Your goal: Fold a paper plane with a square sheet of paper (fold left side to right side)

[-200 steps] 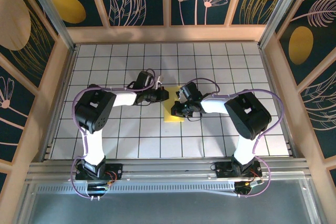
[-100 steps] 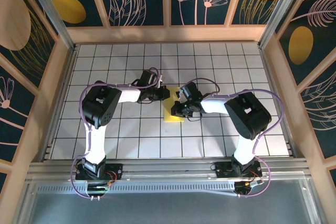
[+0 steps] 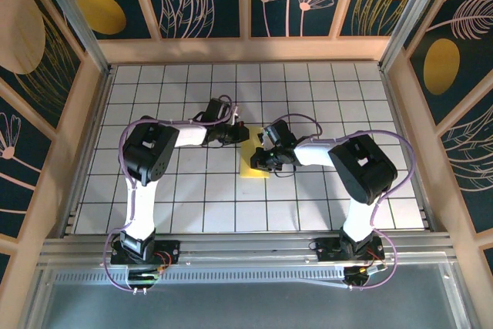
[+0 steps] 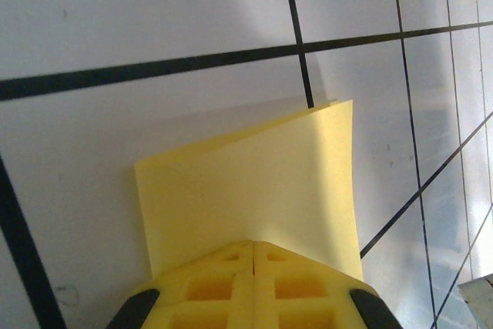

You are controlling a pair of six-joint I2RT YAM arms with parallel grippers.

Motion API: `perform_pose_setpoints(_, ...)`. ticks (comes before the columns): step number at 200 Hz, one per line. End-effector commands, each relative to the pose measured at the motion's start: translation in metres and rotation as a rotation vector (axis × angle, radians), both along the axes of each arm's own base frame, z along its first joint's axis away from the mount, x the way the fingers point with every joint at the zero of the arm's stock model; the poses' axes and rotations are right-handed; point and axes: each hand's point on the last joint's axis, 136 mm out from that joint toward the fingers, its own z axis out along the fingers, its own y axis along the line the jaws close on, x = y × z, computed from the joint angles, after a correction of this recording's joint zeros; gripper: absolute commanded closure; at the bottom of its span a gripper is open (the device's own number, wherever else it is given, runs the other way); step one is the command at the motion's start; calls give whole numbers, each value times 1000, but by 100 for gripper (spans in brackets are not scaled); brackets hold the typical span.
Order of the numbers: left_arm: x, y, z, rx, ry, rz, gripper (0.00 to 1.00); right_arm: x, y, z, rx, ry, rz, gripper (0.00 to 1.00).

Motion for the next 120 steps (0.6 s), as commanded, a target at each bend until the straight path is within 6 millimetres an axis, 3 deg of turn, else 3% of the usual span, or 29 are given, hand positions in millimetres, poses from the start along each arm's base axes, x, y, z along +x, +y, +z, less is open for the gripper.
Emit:
perform_pose_setpoints(1,36,37,-27,113,-41,108,100,-47,-61,-69,-302,183,-21,100)
perform_pose_setpoints(120,75,52,-36,165,-57,151,100,-48,-61,-68,-295,185,-22,100)
